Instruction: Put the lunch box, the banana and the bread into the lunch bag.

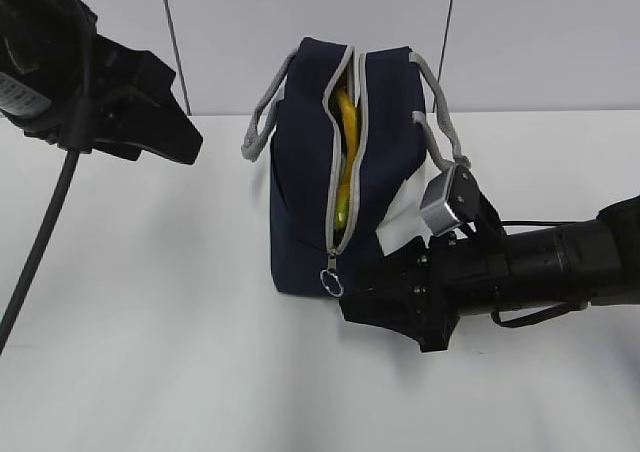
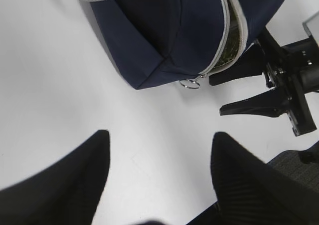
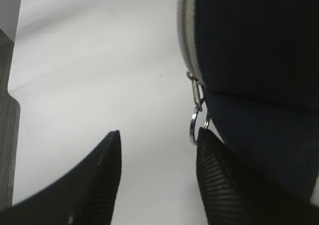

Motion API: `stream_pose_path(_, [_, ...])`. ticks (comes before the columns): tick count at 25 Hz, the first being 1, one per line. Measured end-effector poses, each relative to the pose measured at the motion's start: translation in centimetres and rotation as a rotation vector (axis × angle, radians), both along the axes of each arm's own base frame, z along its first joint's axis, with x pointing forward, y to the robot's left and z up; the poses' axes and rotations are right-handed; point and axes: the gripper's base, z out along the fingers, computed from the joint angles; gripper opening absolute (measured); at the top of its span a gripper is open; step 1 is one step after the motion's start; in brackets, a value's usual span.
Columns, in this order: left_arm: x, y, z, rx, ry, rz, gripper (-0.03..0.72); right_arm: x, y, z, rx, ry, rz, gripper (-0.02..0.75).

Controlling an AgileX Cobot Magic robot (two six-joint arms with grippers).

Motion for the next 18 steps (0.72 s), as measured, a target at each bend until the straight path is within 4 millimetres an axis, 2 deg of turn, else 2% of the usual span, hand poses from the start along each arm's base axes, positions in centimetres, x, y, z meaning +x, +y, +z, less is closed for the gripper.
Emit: stream_pose_path(18, [0.0, 0.0, 0.0, 0.0, 0.0, 0.0, 0.442, 0.17, -0.1, -0.15, -0.03, -0.024, -0.001, 0.384])
